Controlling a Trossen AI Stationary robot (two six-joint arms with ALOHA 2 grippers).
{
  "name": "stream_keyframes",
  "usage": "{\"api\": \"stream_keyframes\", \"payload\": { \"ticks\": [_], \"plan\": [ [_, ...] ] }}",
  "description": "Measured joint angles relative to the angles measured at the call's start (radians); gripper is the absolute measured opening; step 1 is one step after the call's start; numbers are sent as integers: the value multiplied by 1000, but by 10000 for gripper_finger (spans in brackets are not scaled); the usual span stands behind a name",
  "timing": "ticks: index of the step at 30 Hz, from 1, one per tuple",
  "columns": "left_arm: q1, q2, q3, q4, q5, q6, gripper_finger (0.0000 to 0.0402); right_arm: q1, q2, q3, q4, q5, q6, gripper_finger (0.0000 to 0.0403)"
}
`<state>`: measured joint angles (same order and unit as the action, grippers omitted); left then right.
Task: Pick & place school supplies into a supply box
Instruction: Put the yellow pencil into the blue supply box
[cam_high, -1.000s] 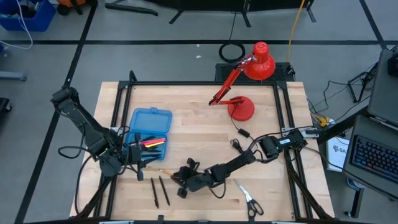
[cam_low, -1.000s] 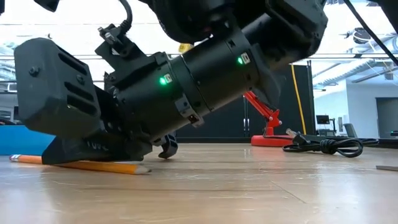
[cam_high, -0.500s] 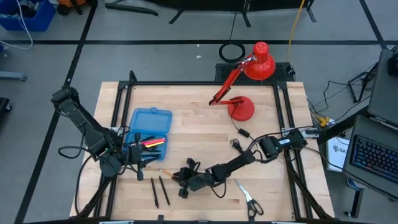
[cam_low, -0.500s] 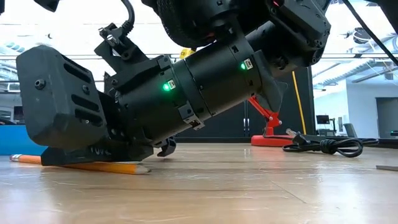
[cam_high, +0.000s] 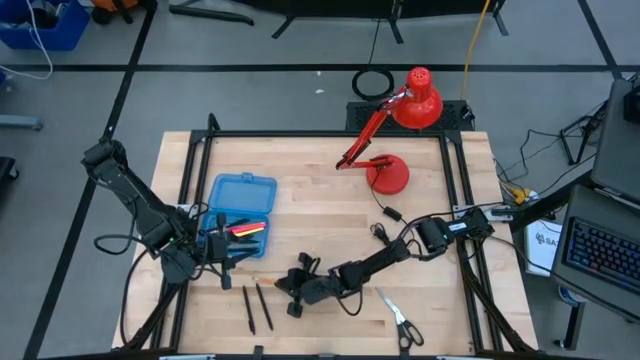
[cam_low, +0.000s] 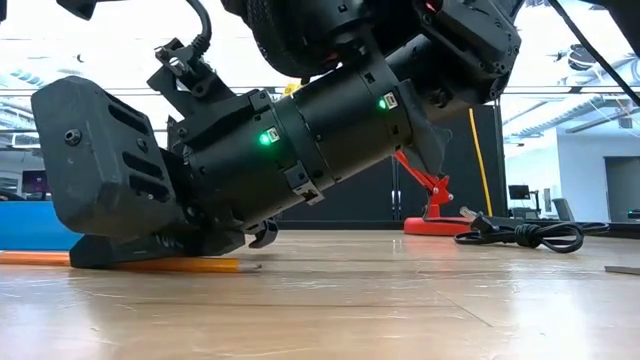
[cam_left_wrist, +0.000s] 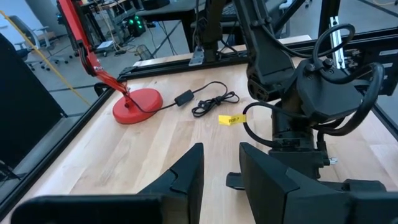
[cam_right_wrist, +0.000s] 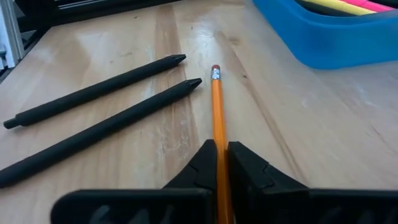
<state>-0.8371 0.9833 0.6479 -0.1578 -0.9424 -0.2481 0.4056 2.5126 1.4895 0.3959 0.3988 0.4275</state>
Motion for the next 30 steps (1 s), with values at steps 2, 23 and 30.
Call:
{"api": "stream_keyframes", "payload": {
  "ticks": [2, 23, 30],
  "plan": [
    [0, 0, 0, -3, 0, 0, 106, 0, 0, 0, 0, -2, 3, 13],
    [0, 0, 0, -4, 0, 1, 106, -6, -84, -2, 72, 48, -185, 9],
    [0, 0, 0, -5, 0, 1, 106, -8, -124, -4, 52, 57, -234, 9]
  ]
}}
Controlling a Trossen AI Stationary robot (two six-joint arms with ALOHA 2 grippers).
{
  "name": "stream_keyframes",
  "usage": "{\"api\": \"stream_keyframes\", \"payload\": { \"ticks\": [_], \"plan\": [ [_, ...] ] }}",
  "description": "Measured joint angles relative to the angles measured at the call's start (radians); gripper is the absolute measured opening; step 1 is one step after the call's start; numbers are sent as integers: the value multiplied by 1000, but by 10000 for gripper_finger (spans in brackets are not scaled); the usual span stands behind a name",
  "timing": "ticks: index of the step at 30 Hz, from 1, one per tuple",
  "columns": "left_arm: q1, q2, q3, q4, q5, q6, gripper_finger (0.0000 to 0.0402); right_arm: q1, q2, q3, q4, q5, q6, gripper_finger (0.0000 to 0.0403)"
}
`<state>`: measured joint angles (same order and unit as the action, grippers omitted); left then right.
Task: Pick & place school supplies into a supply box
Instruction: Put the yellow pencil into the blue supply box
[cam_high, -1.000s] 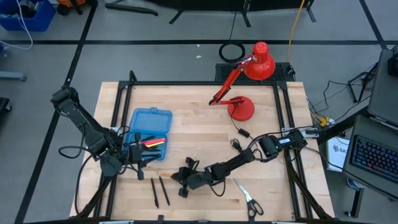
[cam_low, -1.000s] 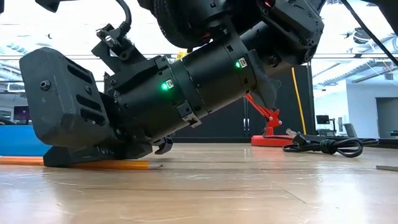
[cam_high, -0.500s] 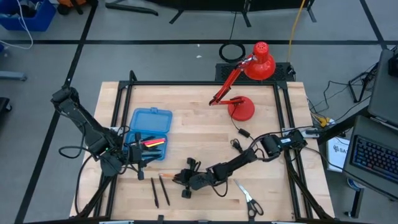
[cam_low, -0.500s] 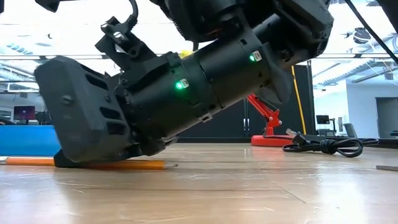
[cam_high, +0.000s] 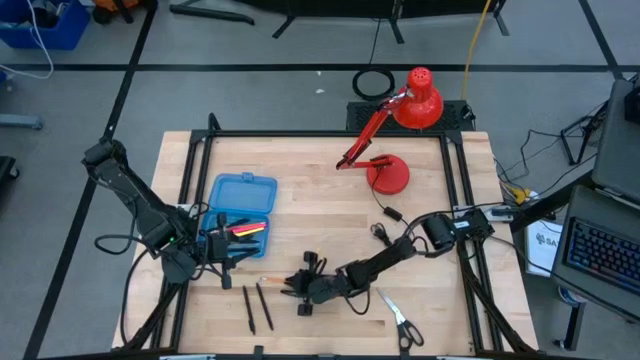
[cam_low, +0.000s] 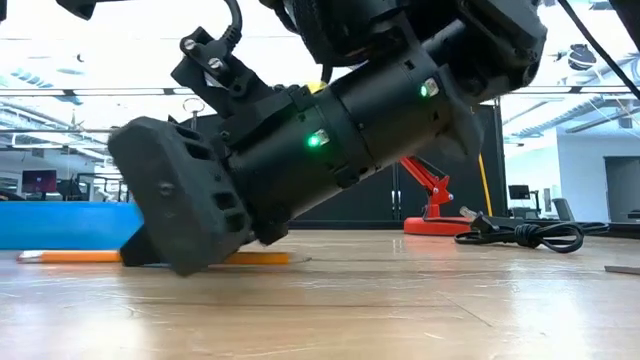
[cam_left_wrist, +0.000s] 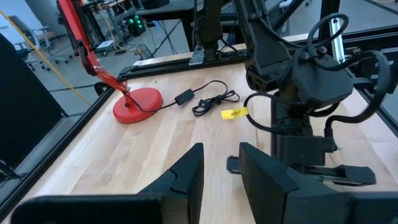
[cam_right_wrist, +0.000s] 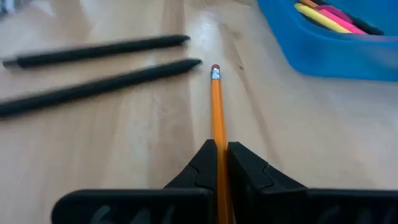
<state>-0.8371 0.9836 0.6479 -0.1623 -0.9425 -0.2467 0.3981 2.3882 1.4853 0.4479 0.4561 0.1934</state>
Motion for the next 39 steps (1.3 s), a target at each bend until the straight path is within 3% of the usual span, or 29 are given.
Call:
{"api": "stream_keyframes", "payload": {
  "ticks": [17, 27, 35, 39],
  "plan": [
    [0, 0, 0, 0, -1, 0, 106, -18, -40, 0, 61, 10, -90, 8],
    [0, 0, 0, 1, -1, 0, 106, -98, -42, 32, 117, -92, -151, 8],
    [0, 0, 0, 2, -1, 5, 106, -157, -43, 189, -88, -101, -273, 8],
    [0, 0, 0, 2, -2, 6, 106, -194, -43, 225, -118, -157, -296, 8]
  ]
}}
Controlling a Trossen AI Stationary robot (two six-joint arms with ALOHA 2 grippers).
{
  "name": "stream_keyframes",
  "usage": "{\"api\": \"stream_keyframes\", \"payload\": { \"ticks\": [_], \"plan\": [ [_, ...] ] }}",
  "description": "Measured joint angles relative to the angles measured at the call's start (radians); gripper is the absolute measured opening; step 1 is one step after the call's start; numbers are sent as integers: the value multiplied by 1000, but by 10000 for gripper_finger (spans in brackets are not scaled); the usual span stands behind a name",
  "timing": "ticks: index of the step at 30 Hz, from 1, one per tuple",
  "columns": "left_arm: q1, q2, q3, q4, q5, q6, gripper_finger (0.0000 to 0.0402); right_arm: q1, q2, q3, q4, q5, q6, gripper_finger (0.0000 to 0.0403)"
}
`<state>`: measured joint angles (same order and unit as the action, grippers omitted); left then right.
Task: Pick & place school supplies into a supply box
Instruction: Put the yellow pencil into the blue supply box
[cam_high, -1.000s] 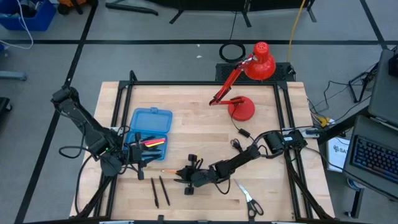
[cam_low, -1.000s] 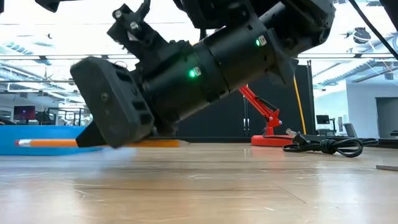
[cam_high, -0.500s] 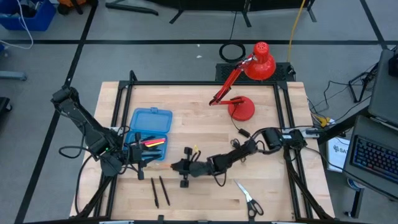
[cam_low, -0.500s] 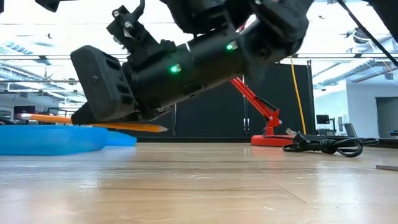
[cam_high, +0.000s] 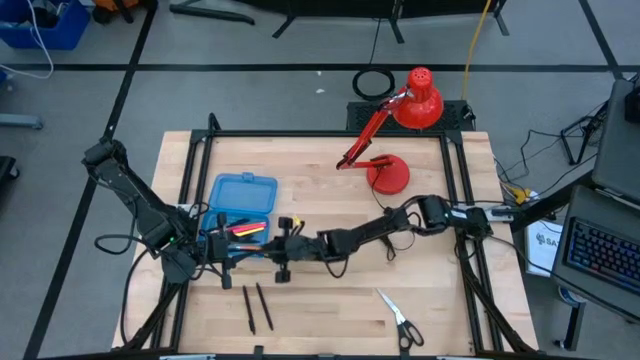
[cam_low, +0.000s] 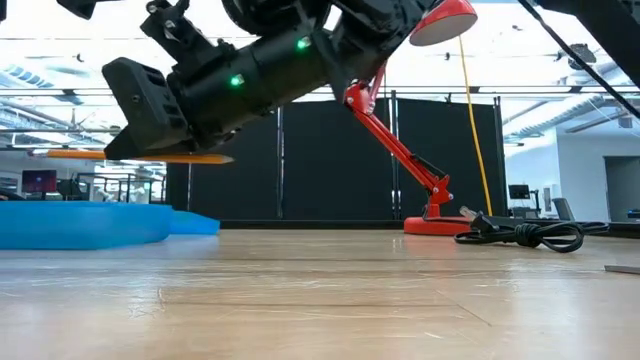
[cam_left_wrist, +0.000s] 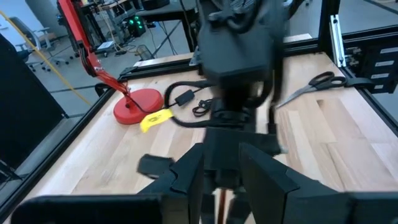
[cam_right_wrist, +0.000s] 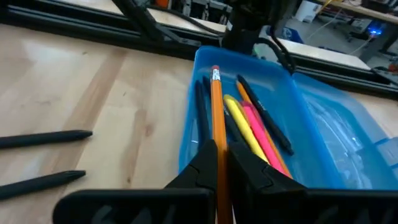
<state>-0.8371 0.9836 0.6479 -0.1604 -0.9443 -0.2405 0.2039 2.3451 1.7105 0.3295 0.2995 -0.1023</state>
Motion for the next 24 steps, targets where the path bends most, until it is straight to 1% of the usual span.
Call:
{"api": "stream_keyframes", "payload": {
  "ticks": [6, 9, 13, 17, 20, 24],
  "plan": [
    [0, 0, 0, 19, -27, 15, 106, -51, 0, 14, 4, -77, 4, 8],
    [0, 0, 0, 45, -26, 44, 106, -68, 0, 14, 23, -105, 25, 8],
    [0, 0, 0, 68, -26, 81, 106, -85, 0, 14, 58, -171, 50, 8],
    [0, 0, 0, 94, -25, 108, 106, -99, 0, 14, 62, -180, 87, 8],
    [0, 0, 0, 113, -25, 128, 106, -111, 0, 14, 63, -208, 119, 7],
    [0, 0, 0, 113, -25, 134, 106, -128, 0, 14, 26, -227, 205, 7]
  ]
}}
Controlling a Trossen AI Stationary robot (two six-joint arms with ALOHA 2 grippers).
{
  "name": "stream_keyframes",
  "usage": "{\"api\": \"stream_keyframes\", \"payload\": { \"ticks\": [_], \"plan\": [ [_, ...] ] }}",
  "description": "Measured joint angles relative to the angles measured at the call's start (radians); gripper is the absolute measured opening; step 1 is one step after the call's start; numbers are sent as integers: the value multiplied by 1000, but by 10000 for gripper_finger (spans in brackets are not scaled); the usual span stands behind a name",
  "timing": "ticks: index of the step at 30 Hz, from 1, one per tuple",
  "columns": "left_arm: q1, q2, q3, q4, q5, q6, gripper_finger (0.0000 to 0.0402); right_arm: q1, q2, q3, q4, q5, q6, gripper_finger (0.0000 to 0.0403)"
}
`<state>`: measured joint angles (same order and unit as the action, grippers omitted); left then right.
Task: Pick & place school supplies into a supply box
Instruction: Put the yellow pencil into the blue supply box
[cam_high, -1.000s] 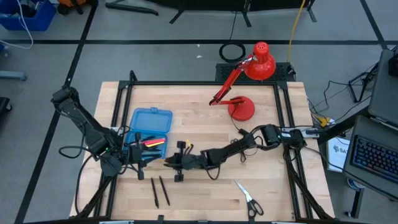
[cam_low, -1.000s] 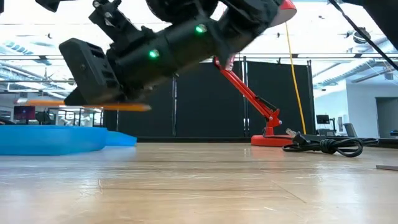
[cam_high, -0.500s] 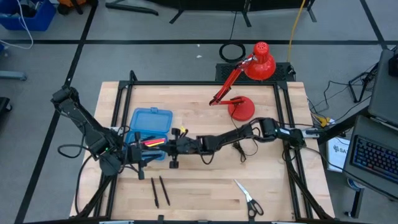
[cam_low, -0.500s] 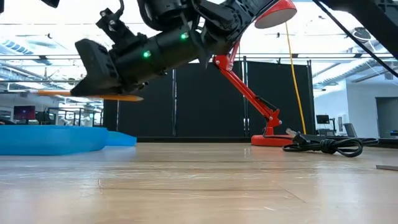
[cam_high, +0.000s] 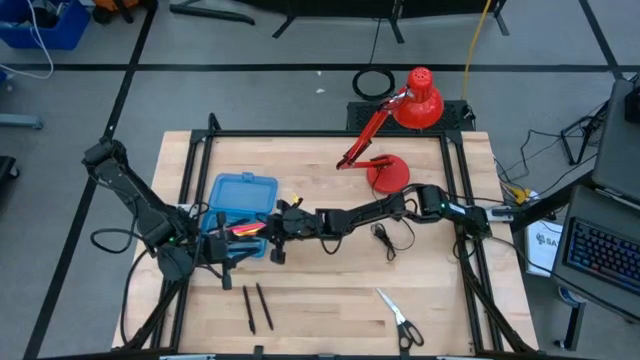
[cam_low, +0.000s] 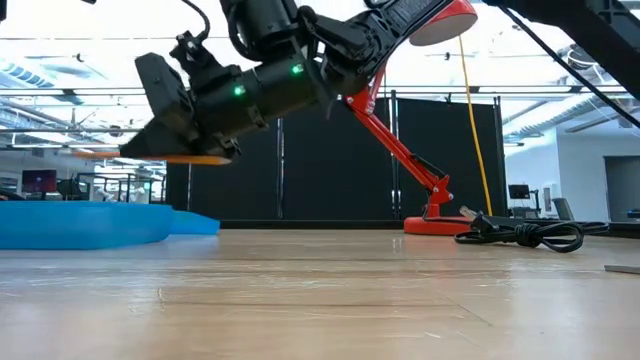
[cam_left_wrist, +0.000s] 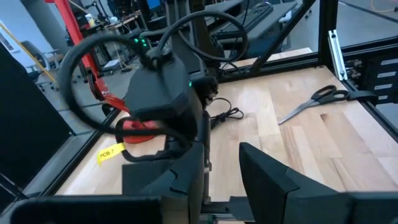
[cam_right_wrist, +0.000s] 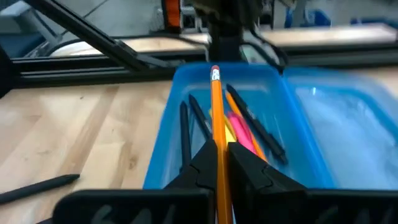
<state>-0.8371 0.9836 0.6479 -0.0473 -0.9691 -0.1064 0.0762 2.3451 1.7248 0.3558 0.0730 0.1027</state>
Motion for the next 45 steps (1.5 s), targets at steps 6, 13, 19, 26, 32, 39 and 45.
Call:
{"api": "stream_keyframes", "payload": {
  "ticks": [6, 13, 19, 26, 32, 39, 45],
  "plan": [
    [0, 0, 0, -1, 0, 7, 106, -13, 5, 0, -11, -1, 45, 9],
    [0, 0, 0, -1, 1, 7, 106, -13, 12, 0, 11, -30, 64, 9],
    [0, 0, 0, -1, 1, 7, 106, -14, 13, 0, 14, -29, 69, 11],
    [0, 0, 0, -1, 2, 6, 106, -13, 14, 0, 22, -51, 69, 43],
    [0, 0, 0, -1, 3, 4, 106, -14, 14, 0, 38, -50, 69, 72],
    [0, 0, 0, -3, 3, 2, 106, -13, 14, 0, 35, -49, 59, 81],
    [-2, 0, 0, -43, 14, -33, 106, 10, 3, -1, -41, -28, -29, 70]
  ]
}}
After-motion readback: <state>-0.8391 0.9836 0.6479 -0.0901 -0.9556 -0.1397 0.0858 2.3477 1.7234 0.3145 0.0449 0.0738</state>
